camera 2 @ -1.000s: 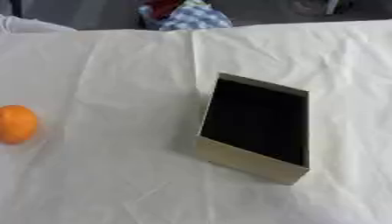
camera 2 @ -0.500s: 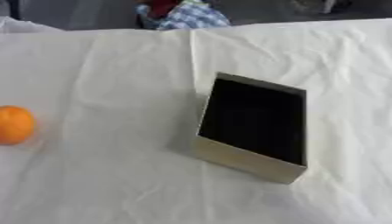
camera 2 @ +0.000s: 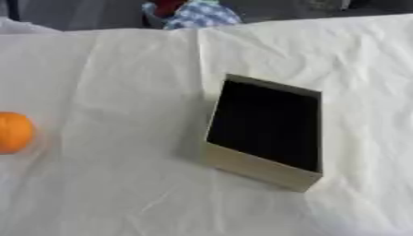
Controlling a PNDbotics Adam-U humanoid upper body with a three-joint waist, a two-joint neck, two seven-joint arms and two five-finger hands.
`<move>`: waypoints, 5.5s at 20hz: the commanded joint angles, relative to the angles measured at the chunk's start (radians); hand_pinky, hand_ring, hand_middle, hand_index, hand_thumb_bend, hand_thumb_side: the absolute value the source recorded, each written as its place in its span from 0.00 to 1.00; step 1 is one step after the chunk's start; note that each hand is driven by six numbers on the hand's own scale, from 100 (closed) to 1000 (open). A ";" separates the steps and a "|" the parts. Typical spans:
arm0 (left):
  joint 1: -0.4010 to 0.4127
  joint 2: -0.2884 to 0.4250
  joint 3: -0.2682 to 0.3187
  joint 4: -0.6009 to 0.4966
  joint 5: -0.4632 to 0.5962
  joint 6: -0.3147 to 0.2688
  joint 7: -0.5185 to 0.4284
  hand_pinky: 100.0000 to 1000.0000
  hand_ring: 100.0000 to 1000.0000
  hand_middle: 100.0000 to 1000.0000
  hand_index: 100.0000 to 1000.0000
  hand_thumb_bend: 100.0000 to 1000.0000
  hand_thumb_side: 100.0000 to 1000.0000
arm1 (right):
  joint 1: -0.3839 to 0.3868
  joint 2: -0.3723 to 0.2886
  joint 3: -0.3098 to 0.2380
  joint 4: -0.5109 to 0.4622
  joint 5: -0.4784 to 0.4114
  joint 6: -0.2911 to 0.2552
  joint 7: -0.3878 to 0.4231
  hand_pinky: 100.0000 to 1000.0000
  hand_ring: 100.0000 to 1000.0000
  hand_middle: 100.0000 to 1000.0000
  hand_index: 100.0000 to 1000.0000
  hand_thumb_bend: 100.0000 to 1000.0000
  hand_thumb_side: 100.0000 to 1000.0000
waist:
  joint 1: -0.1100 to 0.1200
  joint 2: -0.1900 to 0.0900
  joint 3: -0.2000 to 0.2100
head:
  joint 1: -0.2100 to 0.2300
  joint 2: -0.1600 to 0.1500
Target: Pick up objects on the table and place them in the box.
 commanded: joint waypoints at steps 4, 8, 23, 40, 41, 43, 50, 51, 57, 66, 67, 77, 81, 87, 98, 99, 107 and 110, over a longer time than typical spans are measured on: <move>-0.045 -0.005 -0.013 0.039 0.006 -0.006 -0.025 0.80 0.87 0.87 0.89 0.28 0.00 | -0.015 -0.015 0.000 -0.018 -0.005 -0.007 0.001 0.53 0.65 0.53 0.75 0.00 0.74 | 0.002 -0.011 -0.004 | 0.000 -0.011; -0.062 -0.022 -0.027 0.058 -0.010 -0.006 -0.004 0.74 0.84 0.83 0.86 0.24 0.00 | -0.015 -0.012 0.001 -0.018 -0.007 -0.008 0.002 0.53 0.65 0.53 0.75 0.00 0.74 | 0.003 -0.010 -0.005 | 0.000 -0.013; -0.100 -0.070 -0.066 0.104 -0.094 -0.018 0.134 0.42 0.56 0.57 0.62 0.15 0.00 | -0.013 -0.005 0.000 -0.018 -0.013 -0.010 0.006 0.53 0.65 0.53 0.75 0.00 0.74 | 0.003 -0.006 -0.011 | -0.002 -0.016; -0.163 -0.001 0.012 -0.189 -0.051 0.035 0.234 0.28 0.47 0.50 0.52 0.12 0.00 | -0.004 -0.011 -0.003 -0.018 -0.013 -0.010 0.002 0.53 0.65 0.53 0.75 0.00 0.73 | 0.009 -0.018 0.000 | -0.011 -0.005; -0.185 -0.001 0.007 -0.198 -0.048 0.033 0.229 0.28 0.47 0.49 0.52 0.11 0.00 | -0.004 -0.011 -0.002 -0.018 -0.013 -0.010 0.002 0.53 0.65 0.53 0.75 0.00 0.73 | 0.009 -0.019 0.000 | -0.009 -0.004; -0.242 -0.013 -0.012 -0.211 -0.040 0.026 0.214 0.27 0.46 0.49 0.51 0.09 0.00 | -0.004 -0.011 0.000 -0.018 -0.014 -0.010 0.004 0.53 0.65 0.53 0.75 0.00 0.73 | 0.010 -0.022 -0.001 | -0.005 -0.002; -0.501 -0.158 -0.111 -0.215 -0.017 -0.009 0.126 0.27 0.46 0.49 0.51 0.04 0.00 | -0.008 -0.008 0.005 -0.018 -0.016 -0.011 0.011 0.53 0.65 0.53 0.75 0.00 0.73 | 0.005 -0.031 -0.007 | 0.008 0.001; -0.528 -0.179 -0.125 -0.210 -0.015 -0.017 0.113 0.27 0.45 0.49 0.51 0.04 0.00 | -0.008 -0.008 0.005 -0.018 -0.017 -0.011 0.011 0.53 0.65 0.53 0.75 0.00 0.73 | 0.005 -0.031 -0.008 | 0.009 0.002; -0.668 -0.302 -0.188 -0.160 -0.017 -0.049 0.056 0.27 0.45 0.49 0.50 0.02 0.00 | -0.015 0.000 0.010 -0.018 -0.021 -0.013 0.016 0.53 0.65 0.53 0.75 0.00 0.73 | 0.005 -0.029 -0.016 | 0.019 -0.002; -0.806 -0.487 -0.262 -0.060 0.012 -0.176 0.026 0.26 0.45 0.48 0.49 0.00 0.00 | -0.031 0.012 0.012 -0.018 -0.028 -0.016 0.017 0.53 0.65 0.53 0.75 0.00 0.73 | 0.003 -0.015 -0.041 | 0.038 -0.021; -0.817 -0.508 -0.268 -0.047 0.007 -0.184 0.023 0.26 0.45 0.48 0.49 0.00 0.00 | -0.033 0.013 0.012 -0.018 -0.028 -0.017 0.017 0.53 0.65 0.53 0.75 0.00 0.73 | 0.003 -0.013 -0.043 | 0.040 -0.023; -0.885 -0.731 -0.314 0.072 -0.108 -0.276 0.012 0.26 0.45 0.48 0.49 0.00 0.00 | -0.059 0.030 0.013 -0.018 -0.032 -0.026 0.015 0.53 0.65 0.53 0.75 0.00 0.73 | -0.008 0.007 -0.072 | 0.069 -0.053; -0.878 -0.787 -0.322 0.124 -0.154 -0.321 0.024 0.26 0.44 0.47 0.48 0.00 0.00 | -0.066 0.034 0.011 -0.018 -0.034 -0.028 0.013 0.53 0.65 0.53 0.75 0.00 0.73 | -0.011 0.018 -0.082 | 0.074 -0.064; -0.861 -0.837 -0.325 0.186 -0.175 -0.382 0.033 0.26 0.44 0.47 0.48 0.00 0.00 | -0.072 0.041 0.012 -0.018 -0.039 -0.029 0.012 0.53 0.65 0.53 0.75 0.00 0.73 | -0.012 0.032 -0.089 | 0.077 -0.074; -0.819 -0.931 -0.333 0.283 -0.258 -0.397 0.054 0.25 0.43 0.47 0.47 0.00 0.00 | -0.077 0.056 0.011 -0.018 -0.045 -0.033 0.011 0.53 0.65 0.53 0.75 0.00 0.73 | -0.012 0.046 -0.106 | 0.084 -0.081; -0.813 -0.938 -0.331 0.292 -0.269 -0.387 0.060 0.25 0.43 0.47 0.47 0.00 0.00 | -0.077 0.057 0.011 -0.018 -0.045 -0.033 0.011 0.53 0.65 0.53 0.75 0.00 0.73 | -0.011 0.047 -0.107 | 0.083 -0.081; -0.783 -0.981 -0.329 0.355 -0.343 -0.368 0.088 0.28 0.45 0.49 0.50 0.00 0.00 | -0.078 0.061 0.009 -0.018 -0.048 -0.034 0.010 0.53 0.65 0.53 0.75 0.00 0.74 | -0.011 0.055 -0.113 | 0.085 -0.083; -0.773 -0.993 -0.333 0.383 -0.381 -0.380 0.088 0.38 0.51 0.55 0.57 0.00 0.00 | -0.079 0.060 0.008 -0.018 -0.049 -0.033 0.009 0.53 0.65 0.53 0.75 0.00 0.74 | -0.011 0.057 -0.115 | 0.086 -0.081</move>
